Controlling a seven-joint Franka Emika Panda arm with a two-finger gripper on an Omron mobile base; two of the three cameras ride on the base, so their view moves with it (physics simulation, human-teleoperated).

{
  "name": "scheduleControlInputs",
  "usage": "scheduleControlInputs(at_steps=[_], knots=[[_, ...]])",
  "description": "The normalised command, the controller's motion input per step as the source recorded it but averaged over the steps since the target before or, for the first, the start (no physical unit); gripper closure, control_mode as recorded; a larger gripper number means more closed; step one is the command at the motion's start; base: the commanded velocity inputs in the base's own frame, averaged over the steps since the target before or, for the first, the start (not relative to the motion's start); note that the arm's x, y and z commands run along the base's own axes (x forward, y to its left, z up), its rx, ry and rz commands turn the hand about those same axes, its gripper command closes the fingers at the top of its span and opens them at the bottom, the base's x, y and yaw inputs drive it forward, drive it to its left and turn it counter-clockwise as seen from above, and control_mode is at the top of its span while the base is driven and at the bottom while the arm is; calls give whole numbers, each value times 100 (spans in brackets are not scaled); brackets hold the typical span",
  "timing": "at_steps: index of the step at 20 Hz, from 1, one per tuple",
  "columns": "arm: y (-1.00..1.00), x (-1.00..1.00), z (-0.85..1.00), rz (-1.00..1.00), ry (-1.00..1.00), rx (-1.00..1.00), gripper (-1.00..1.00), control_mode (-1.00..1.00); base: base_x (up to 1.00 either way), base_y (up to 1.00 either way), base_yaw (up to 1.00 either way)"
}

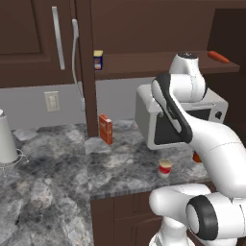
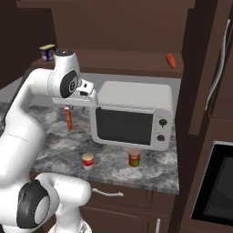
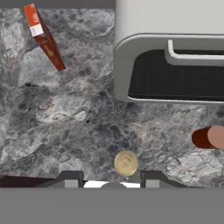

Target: Pick the cans from the counter and place them in their designated side in the cabinet.

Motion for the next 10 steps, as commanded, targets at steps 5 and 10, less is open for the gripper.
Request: scheduleControlInputs(at_steps=[5,10], knots=[[0,-2,0,0,0,0,-100,-100,0,0,0],[0,-12,-8,0,-5,0,-100,-100,0,0,0]])
